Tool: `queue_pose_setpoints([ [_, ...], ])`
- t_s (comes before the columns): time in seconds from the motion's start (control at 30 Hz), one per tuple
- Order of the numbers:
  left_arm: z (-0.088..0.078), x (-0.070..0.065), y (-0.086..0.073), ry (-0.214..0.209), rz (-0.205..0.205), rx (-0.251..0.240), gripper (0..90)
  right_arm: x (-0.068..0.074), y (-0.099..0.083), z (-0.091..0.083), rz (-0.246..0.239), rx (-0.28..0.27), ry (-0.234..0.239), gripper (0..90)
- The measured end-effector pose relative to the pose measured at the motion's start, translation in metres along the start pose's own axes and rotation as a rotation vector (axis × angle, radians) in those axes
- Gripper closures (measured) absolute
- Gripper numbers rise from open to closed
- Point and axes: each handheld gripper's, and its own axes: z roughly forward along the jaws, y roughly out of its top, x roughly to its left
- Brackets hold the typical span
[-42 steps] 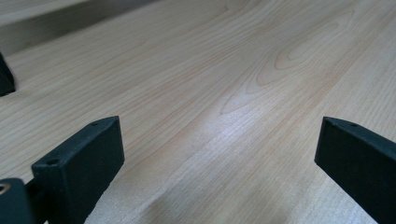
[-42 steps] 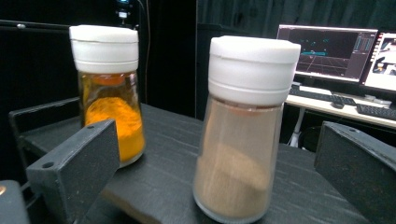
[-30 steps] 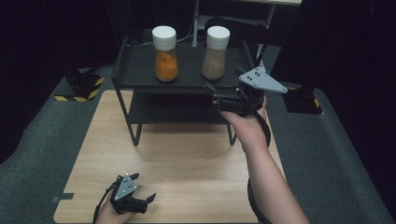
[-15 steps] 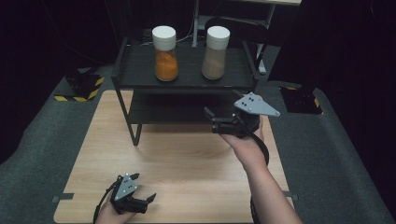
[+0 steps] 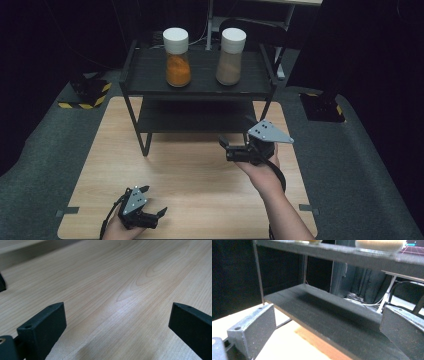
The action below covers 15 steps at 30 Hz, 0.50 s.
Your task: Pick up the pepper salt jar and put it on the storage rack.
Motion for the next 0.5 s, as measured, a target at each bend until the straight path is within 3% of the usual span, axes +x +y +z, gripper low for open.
queue_pose_setpoints([
  [0.5, 0.0, 0.0, 0.0, 0.0, -0.002, 0.0, 1.6, 0.004, -0.045, -0.004, 0.01, 0.059, 0.019, 0.0],
])
